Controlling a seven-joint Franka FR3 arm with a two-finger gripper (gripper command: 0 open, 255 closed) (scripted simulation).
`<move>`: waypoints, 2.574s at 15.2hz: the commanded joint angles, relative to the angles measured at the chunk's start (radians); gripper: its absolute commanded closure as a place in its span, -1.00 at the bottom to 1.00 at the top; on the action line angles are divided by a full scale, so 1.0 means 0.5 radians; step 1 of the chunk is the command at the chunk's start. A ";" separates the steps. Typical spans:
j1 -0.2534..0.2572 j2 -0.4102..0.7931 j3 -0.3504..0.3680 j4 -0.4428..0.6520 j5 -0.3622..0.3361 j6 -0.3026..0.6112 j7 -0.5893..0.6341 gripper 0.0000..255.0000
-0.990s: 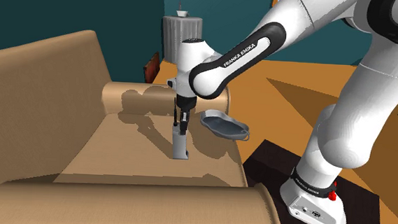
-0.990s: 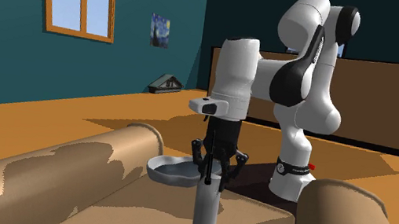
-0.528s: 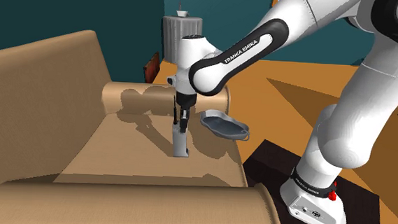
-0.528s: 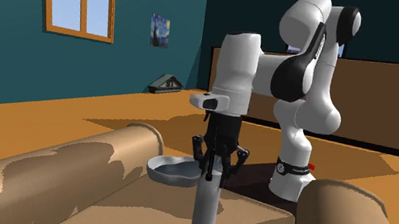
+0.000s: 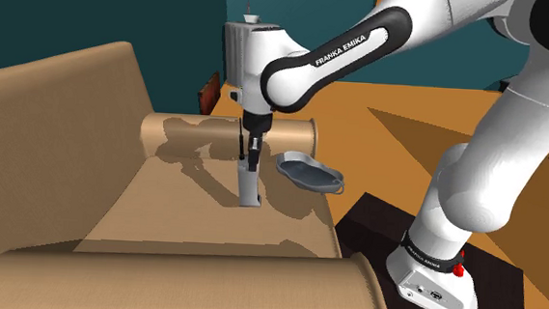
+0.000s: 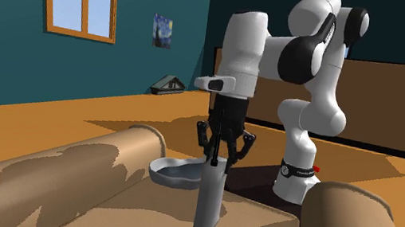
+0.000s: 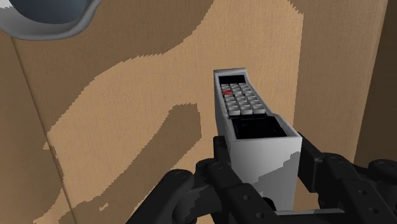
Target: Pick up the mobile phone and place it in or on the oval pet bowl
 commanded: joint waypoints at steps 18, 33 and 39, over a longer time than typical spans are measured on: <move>-0.001 -0.167 -0.022 0.360 0.021 -0.525 -0.020 1.00; -0.162 -0.551 -0.352 0.144 -0.017 -0.704 -0.488 1.00; -0.273 -0.680 -0.566 0.064 -0.098 -0.757 -0.769 1.00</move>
